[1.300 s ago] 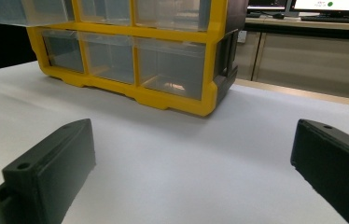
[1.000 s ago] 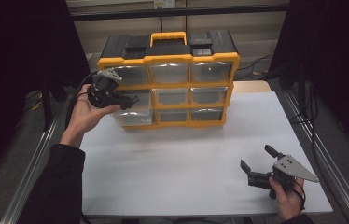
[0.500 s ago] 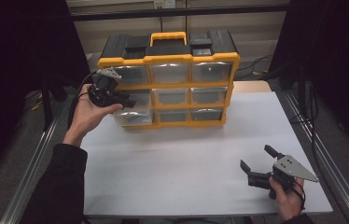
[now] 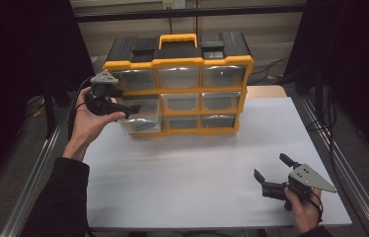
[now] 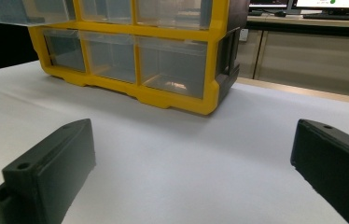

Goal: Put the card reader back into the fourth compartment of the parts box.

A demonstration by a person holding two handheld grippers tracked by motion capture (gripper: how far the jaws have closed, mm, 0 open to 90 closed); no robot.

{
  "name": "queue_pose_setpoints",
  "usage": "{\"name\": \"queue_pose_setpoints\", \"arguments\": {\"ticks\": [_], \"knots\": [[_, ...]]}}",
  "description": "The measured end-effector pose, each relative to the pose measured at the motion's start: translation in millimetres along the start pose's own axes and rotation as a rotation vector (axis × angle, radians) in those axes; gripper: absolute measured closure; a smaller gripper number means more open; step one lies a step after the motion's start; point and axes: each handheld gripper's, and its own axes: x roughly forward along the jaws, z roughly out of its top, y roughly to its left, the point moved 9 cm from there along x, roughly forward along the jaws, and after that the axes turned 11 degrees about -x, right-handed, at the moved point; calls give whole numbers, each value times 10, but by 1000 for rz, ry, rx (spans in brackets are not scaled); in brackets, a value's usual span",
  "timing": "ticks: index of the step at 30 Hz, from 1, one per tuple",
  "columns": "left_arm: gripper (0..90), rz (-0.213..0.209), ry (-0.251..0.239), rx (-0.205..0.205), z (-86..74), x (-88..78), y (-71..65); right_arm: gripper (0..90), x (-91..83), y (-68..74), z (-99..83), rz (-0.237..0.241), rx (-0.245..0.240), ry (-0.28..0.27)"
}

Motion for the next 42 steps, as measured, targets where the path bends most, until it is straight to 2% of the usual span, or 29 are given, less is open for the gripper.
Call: {"name": "queue_pose_setpoints", "arguments": {"ticks": [3, 7, 9, 11, 16, 18, 20, 22, 24, 27, 29, 30, 33, 38, 42], "knots": [[122, -2, -13, 5, -24, -28, -20, 0, 2, -1, 0, -1, 3, -1], [81, -7, -51, -23, -51, -56, -17, 0, 0, -1, 1, -1, 0, -1], [57, 23, -77, -37, -61, -65, 9, 0, -2, -1, 0, -1, 0, 0], [58, 31, -95, -42, -76, -71, 20, 0, 0, -1, 0, -2, 3, -1], [36, 25, -153, -40, -106, -108, -11, 0, 1, -1, -1, -1, 1, 0], [36, 10, -178, -51, -114, -127, -41, 0, 2, -2, -1, -2, 2, 0], [34, 11, -218, -64, -112, -147, -57, 0, 1, -2, 1, -2, 2, -1], [34, 46, -264, -42, -120, -166, -46, 0, 1, 0, -2, -1, 2, 1], [34, 57, -283, -39, -144, -172, -47, 0, 1, 0, -1, -1, 0, 1], [34, 62, -316, -53, -191, -183, -55, 0, 2, -1, -1, -1, 2, 0], [33, 58, -360, -80, -207, -189, -49, 0, 3, -1, -2, -1, 2, 0], [30, 53, -398, -100, -207, -197, -44, 0, 2, 0, -2, -1, 2, 1], [27, 64, -438, -101, -224, -221, -51, 0, 6, 1, -3, -1, 2, 2], [25, 64, -469, -85, -322, -244, -98, 0, 9, -1, -2, 0, 1, -1], [25, 67, -472, -101, -397, -237, -126, 0, 6, 2, -1, 0, -1, 0]]}}
